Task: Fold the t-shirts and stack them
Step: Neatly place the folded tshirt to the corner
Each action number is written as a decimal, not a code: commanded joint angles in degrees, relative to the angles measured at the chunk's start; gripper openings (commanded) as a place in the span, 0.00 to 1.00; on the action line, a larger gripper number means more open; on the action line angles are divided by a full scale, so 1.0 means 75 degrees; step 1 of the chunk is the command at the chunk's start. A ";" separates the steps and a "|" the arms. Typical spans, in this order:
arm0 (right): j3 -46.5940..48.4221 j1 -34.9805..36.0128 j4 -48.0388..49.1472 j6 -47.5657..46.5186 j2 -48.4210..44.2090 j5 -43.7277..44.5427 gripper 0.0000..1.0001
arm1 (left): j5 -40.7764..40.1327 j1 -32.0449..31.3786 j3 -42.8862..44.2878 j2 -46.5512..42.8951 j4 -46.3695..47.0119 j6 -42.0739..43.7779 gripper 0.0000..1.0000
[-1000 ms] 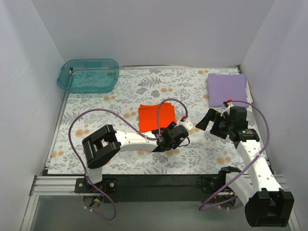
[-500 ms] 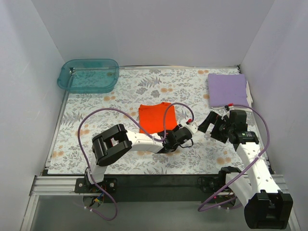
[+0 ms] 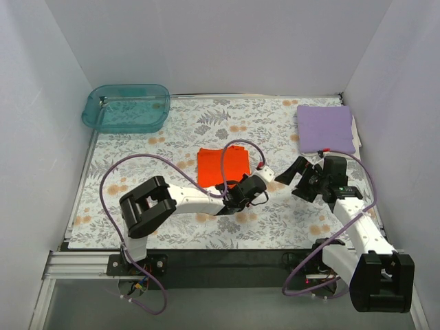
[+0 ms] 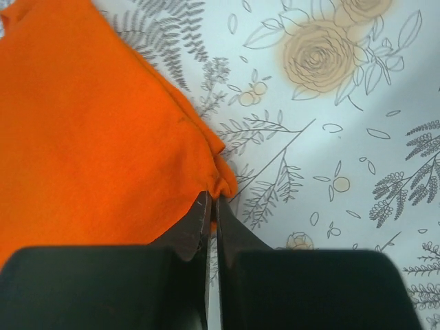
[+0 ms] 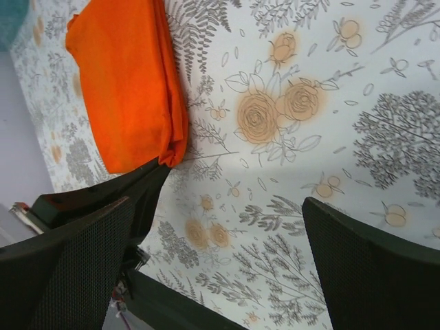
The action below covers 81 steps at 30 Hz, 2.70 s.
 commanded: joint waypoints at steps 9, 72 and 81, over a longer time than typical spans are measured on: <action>-0.0608 0.0646 0.4483 0.2006 0.2601 -0.1143 0.98 | 0.0456 0.0423 -0.0196 -0.1705 -0.0143 -0.0722 0.00; 0.9342 0.1421 -0.0975 -0.7192 0.7915 0.5936 0.01 | 0.2085 0.4490 -0.3103 -0.5608 -0.3741 -0.5164 0.92; 0.9554 0.0520 -0.1596 -0.6630 0.7330 0.4882 0.01 | 0.2284 0.4502 -0.3032 -0.5421 -0.3800 -0.5152 0.92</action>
